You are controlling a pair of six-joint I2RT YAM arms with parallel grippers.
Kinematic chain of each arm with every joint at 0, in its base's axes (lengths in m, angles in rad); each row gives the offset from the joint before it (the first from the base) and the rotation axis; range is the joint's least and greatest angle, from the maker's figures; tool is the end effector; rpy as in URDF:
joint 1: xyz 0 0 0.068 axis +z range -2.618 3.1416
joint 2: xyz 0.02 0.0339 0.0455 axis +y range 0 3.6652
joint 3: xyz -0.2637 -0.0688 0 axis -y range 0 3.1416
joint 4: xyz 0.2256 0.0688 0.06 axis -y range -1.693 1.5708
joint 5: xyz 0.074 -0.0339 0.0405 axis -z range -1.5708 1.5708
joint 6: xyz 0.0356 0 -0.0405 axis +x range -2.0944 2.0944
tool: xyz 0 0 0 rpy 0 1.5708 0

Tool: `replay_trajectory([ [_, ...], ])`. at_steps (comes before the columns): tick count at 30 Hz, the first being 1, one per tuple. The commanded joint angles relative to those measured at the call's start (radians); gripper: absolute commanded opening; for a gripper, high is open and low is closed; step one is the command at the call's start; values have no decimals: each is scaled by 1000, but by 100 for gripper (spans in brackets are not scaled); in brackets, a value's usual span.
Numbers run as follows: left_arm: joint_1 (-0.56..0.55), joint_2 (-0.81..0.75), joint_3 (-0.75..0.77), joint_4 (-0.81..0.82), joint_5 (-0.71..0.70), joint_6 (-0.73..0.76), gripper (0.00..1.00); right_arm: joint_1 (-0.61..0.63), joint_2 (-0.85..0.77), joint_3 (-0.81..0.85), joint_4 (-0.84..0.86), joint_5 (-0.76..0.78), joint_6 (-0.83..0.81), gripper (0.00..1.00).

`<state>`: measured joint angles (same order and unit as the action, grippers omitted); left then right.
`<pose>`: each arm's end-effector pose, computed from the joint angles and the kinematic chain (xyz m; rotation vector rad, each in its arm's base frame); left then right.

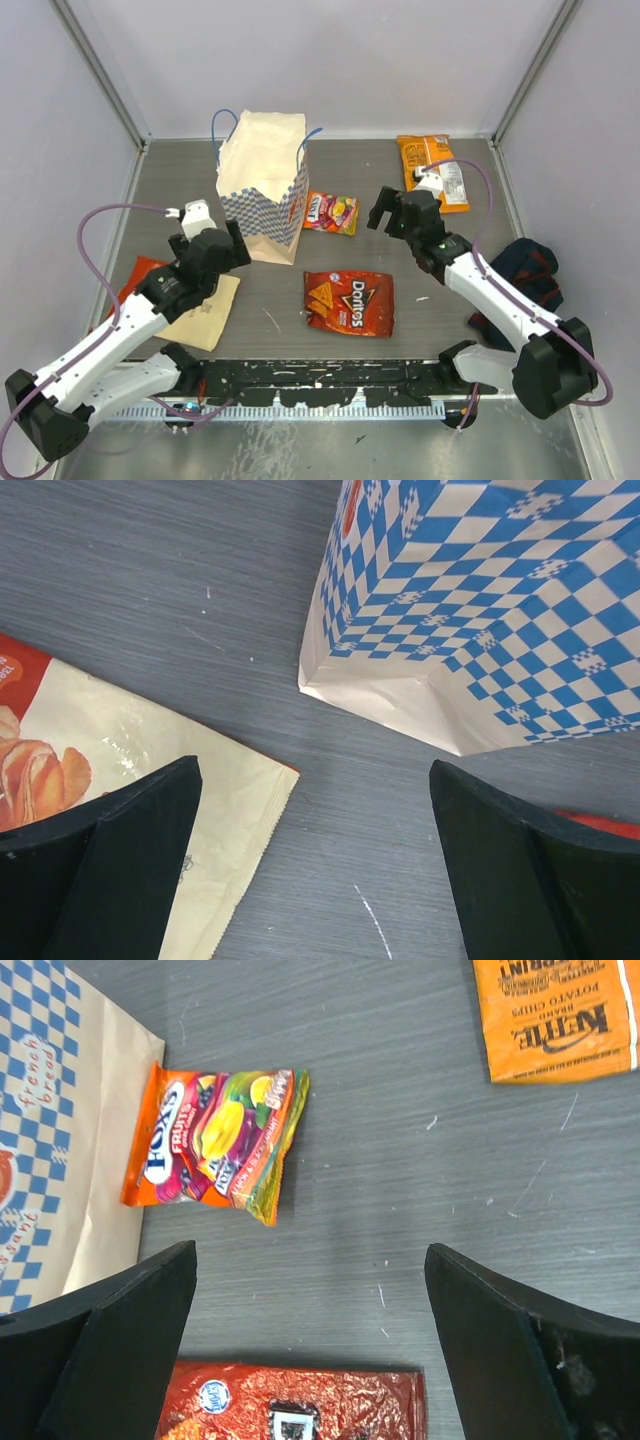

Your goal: Place the snacks into the paper bag

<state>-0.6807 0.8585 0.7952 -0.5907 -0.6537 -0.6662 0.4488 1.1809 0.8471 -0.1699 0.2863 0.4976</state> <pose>0.1362 -0.0825 0.2965 -0.3277 2.0500 -0.0876 0.2272 0.0982 0.2880 0.2253 2.0524 0.2899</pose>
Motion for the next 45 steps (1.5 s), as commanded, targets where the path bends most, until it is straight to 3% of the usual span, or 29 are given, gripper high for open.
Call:
replay_trajectory([
  [1, -3, 20, 0, -20, 0, -24, 98, 4, -59, -67, 117, -19, 25, 100],
  [8, -3, 11, -25, -6, 12, -28, 98, -33, 23, -51, 99, -28, 16, 95],
  [15, -3, 0, -21, 1, 38, -22, 98, -327, 189, -18, 195, -146, 168, 90],
  [21, -3, -11, -49, 26, 42, -33, 98, -391, 366, 92, 199, -21, 187, 91],
  [26, -3, -1, -53, 24, 43, -24, 98, -489, 455, 113, 282, -38, 228, 92],
  [32, -3, -5, -54, 35, 59, -17, 98, -530, 565, 198, 249, 92, 201, 92],
  [45, -3, -33, -63, 39, 71, -17, 98, -638, 804, 412, 287, 121, 126, 93],
])
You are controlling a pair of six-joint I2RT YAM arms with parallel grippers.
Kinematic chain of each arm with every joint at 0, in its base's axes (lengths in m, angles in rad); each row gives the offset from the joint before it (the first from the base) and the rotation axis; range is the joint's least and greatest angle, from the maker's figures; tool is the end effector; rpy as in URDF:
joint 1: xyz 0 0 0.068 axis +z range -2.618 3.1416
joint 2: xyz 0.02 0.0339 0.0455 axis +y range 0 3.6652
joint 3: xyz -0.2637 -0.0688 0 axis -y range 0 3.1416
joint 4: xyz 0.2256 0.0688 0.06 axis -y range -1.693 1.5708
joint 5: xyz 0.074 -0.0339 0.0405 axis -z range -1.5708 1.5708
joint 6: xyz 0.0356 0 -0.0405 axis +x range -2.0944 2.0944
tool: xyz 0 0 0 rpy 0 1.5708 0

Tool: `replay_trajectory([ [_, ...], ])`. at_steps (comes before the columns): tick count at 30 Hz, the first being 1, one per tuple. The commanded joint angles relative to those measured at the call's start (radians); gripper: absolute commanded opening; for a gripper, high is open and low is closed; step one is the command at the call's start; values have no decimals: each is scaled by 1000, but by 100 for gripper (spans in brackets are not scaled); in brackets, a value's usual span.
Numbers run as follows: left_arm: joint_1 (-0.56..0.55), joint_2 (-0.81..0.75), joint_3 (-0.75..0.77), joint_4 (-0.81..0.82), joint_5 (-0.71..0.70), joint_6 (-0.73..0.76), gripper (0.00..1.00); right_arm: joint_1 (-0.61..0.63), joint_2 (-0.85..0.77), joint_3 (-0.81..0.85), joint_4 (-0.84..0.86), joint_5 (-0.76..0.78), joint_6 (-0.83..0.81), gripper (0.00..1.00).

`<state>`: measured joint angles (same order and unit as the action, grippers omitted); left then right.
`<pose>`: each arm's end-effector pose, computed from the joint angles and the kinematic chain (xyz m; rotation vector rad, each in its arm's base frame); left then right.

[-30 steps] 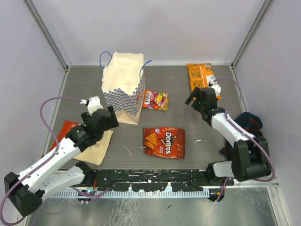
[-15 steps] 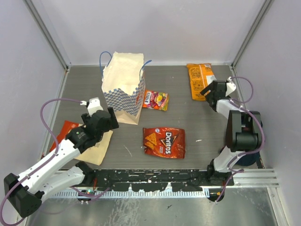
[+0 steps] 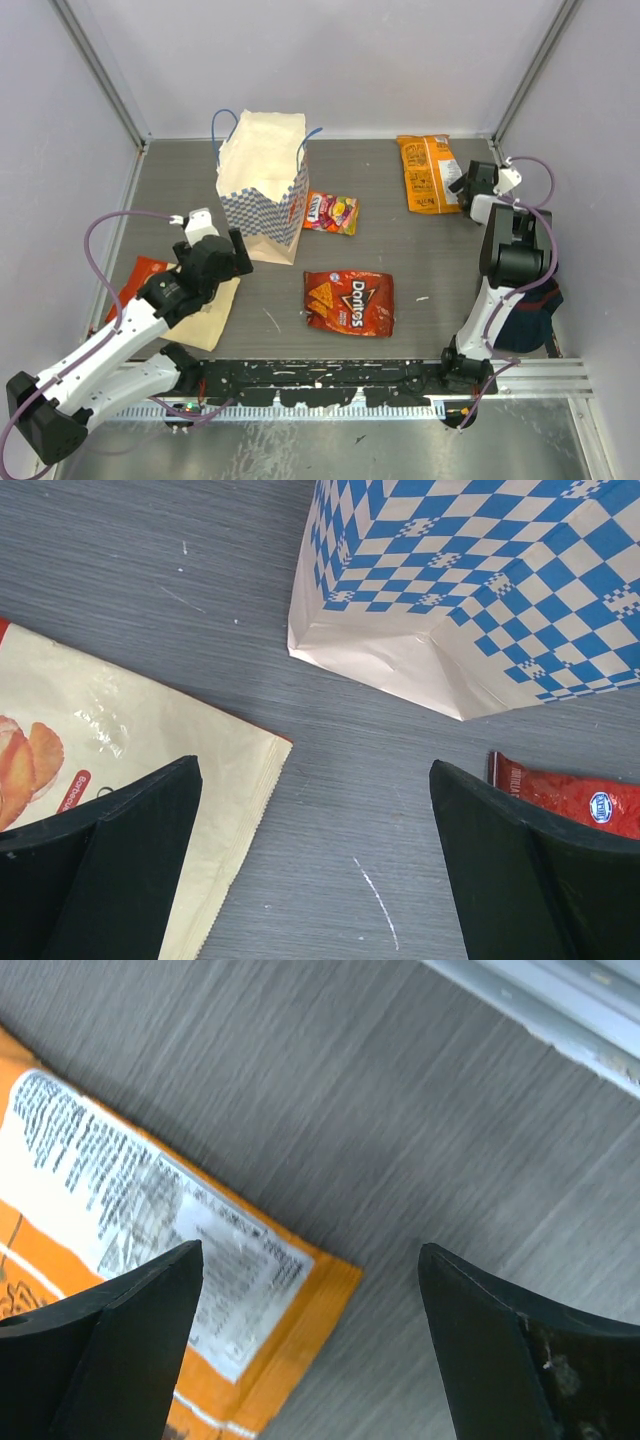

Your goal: Place the snacks into the paper bag

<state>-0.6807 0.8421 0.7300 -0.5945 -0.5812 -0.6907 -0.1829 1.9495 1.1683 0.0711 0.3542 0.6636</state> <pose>0.1321 -0.0819 0.2773 -0.3040 2.1255 -0.1288 0.3924 -0.0851 0.1723 1.0805 1.9536 -0.1436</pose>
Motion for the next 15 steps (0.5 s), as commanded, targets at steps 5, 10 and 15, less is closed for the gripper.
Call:
replay_trajectory([
  [5, -2, -2, -1, 41, 0, 3, 98, -60, 161, 228, 46, -207, -78, 90],
  [10, -2, 1, -3, 43, -2, 2, 98, -79, 223, 230, 135, -461, -40, 87],
  [15, -2, 3, -7, 53, 1, 3, 98, -78, 245, 196, 220, -631, 4, 82],
])
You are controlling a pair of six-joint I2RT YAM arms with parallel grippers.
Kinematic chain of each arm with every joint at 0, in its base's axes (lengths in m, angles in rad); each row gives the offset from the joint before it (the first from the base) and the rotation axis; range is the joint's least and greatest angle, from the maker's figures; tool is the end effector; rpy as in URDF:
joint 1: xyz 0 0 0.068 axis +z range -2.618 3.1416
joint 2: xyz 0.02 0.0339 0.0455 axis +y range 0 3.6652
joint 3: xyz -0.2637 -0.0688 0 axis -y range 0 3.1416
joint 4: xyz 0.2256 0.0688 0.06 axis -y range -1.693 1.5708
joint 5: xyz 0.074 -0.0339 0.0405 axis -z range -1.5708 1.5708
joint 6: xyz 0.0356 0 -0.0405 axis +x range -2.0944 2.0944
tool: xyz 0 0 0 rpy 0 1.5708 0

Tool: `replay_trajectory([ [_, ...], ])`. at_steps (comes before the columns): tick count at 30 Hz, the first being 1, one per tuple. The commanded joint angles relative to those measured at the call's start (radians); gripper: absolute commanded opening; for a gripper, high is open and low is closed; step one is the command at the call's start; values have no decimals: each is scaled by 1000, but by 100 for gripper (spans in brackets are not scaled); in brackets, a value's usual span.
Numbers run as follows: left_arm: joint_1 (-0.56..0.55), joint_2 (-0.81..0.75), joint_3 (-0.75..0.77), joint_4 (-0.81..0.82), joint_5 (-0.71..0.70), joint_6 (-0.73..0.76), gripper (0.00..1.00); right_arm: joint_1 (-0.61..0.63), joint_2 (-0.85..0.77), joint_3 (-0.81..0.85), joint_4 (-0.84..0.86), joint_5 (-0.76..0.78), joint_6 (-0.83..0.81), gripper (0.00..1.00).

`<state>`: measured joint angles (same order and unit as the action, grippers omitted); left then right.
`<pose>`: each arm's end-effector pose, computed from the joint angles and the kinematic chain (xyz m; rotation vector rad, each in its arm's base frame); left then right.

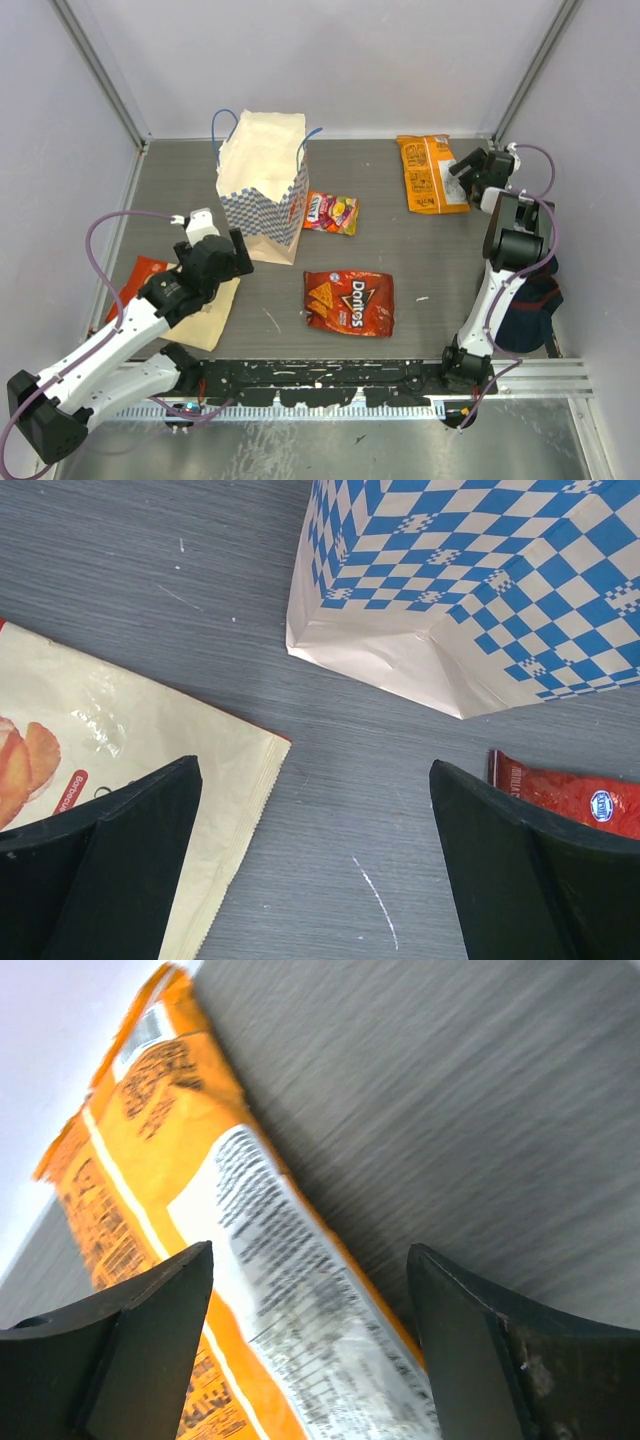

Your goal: Place the snacks into the paper bag

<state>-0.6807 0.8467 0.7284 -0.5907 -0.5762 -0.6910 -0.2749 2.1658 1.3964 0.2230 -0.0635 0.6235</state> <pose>0.1328 -0.0826 0.2764 -0.3014 2.1300 -0.1318 0.4483 -0.1241 0.1611 0.8898 1.9332 0.2740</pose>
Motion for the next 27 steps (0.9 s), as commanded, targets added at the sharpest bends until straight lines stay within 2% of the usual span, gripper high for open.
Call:
replay_trajectory([
  [1, -2, 1, -6, 51, -2, 4, 98, 15, 28, -42, 84, -236, 44, 82],
  [6, -3, 9, -10, 64, 3, 2, 98, 28, 60, -18, 103, -378, 26, 82],
  [9, -2, 17, -5, 72, 14, 2, 98, 38, 89, 7, 103, -424, 29, 76],
  [17, -3, 29, 0, 74, 18, -2, 98, 41, 141, -14, 187, -462, 68, 52],
  [19, -2, 30, 2, 74, 18, -3, 98, 41, 144, 2, 176, -475, 57, 22],
  [20, -3, 30, 1, 73, 16, -2, 98, 42, 144, 21, 156, -482, 56, 14],
  [22, -3, 32, 0, 75, 15, -4, 98, 44, 135, 30, 143, -486, 56, 10],
  [24, -3, 35, -1, 75, 16, -7, 98, 49, 115, 27, 135, -474, 51, 2],
  [27, -3, 35, 0, 80, 19, -8, 98, 67, 41, -12, 147, -434, 36, 1],
])
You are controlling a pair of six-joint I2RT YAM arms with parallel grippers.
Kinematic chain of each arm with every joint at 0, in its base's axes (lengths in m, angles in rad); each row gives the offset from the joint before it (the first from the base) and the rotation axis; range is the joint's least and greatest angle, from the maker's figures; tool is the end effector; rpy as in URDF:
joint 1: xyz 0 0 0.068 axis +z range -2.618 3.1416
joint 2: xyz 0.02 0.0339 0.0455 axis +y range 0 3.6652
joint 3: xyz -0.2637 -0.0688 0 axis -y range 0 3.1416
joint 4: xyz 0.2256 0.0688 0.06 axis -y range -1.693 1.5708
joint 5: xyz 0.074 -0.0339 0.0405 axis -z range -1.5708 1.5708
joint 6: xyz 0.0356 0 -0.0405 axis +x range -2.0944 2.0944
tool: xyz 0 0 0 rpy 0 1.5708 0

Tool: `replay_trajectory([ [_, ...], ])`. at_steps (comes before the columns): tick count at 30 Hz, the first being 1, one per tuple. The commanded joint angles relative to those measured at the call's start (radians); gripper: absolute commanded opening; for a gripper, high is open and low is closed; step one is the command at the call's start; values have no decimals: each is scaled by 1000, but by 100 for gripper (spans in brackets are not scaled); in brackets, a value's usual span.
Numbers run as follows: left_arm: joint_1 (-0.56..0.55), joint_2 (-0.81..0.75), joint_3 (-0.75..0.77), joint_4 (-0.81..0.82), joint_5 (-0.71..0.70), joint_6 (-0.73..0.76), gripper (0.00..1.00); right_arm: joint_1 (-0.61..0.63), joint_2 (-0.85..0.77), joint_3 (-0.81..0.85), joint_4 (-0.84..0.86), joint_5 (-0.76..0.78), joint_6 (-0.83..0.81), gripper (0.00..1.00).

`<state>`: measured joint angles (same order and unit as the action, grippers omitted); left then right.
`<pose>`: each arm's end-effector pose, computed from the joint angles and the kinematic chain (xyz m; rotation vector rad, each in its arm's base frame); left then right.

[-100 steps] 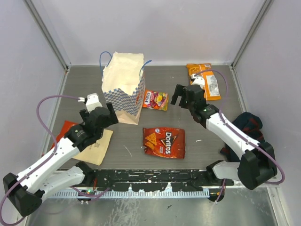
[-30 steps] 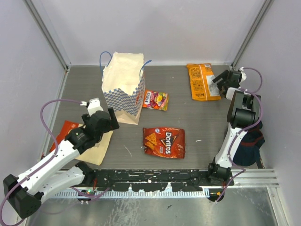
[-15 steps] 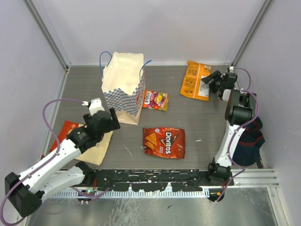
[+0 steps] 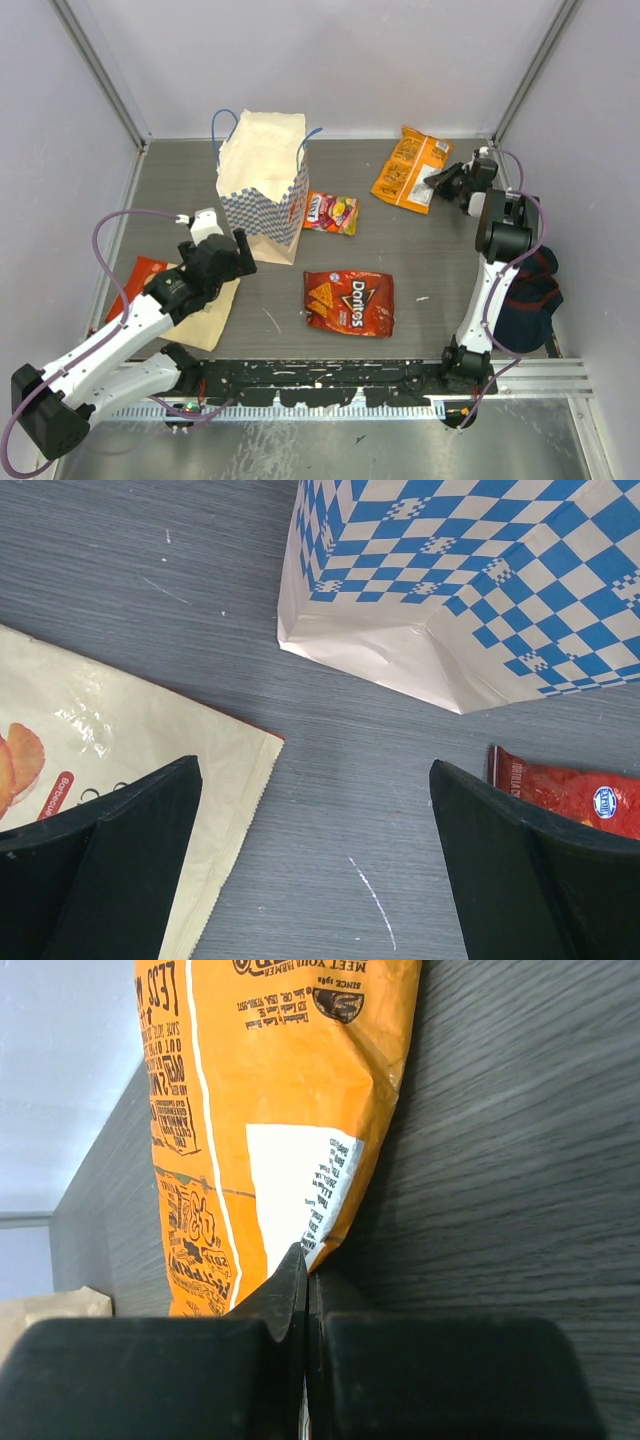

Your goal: Place the snacks into the paper bag

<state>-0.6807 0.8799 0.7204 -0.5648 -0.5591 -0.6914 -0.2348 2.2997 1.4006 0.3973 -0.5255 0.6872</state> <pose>0.1380 -0.0874 0.2711 -0.2899 2.1510 -0.1361 0.4660 -0.0931 0.1205 0.6269 2.0045 0.8190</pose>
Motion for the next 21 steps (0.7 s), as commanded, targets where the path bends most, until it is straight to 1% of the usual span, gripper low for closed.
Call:
replay_trajectory([
  [1, -3, 0, 10, 54, 1, -8, 98, 33, -126, -37, -12, 43, -28, 1],
  [3, -3, -6, 14, 49, -2, -8, 98, 54, -190, -61, -2, 64, -32, 1],
  [6, -3, -23, 21, 38, -18, -7, 98, 102, -294, -66, -51, 111, -73, 1],
  [10, -3, -63, 24, 27, -47, -10, 98, 172, -459, -47, -161, 249, -177, 1],
  [15, -2, -115, 30, -10, -70, -28, 98, 213, -605, -32, -229, 322, -180, 0],
  [17, -2, -137, 29, -28, -77, -35, 98, 236, -669, -22, -282, 366, -192, 1],
  [21, -3, -171, 27, -53, -88, -44, 98, 302, -795, 3, -366, 451, -222, 1],
])
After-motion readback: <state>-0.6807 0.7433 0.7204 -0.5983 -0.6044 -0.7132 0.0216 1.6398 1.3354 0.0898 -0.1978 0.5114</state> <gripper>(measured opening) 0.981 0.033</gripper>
